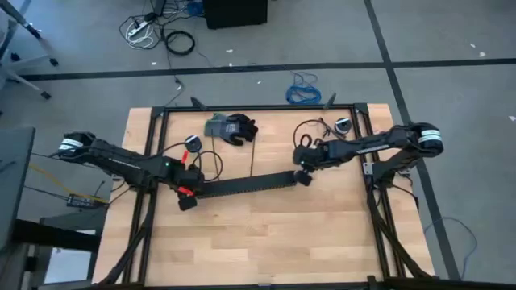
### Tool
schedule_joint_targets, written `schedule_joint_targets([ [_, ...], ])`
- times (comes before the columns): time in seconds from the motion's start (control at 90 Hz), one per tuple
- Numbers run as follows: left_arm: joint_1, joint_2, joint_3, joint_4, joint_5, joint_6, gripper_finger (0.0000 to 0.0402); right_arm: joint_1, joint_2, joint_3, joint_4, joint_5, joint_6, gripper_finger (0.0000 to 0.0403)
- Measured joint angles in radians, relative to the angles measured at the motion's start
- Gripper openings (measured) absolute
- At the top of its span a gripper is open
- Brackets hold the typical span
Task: Ziptie cables
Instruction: Close the black cable duct cover
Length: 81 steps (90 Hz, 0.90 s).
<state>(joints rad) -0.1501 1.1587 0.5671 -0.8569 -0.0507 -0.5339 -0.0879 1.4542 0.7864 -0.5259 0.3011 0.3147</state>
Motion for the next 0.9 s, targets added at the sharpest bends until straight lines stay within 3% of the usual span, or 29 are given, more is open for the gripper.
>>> schedule_joint_targets([
  [0.2,0.0,0.0,0.0,-0.009,0.002,0.007,0.0,0.0,-0.129,0.0,-0.031,-0.245,-0.145,0.0005],
  [0.433,0.0,0.0,0.0,-0.009,0.002,0.007,0.0,0.0,-0.233,0.0,-0.076,-0.389,-0.178,0.0037],
  [0.6,0.0,0.0,0.0,-0.008,0.002,0.008,0.0,0.003,-0.223,-0.006,-0.076,-0.404,-0.177,0.01],
  [0.9,0.0,0.0,0.0,0.024,0.0,0.012,0.0,0.023,-0.18,-0.031,-0.063,-0.417,-0.138,0.0247],
])
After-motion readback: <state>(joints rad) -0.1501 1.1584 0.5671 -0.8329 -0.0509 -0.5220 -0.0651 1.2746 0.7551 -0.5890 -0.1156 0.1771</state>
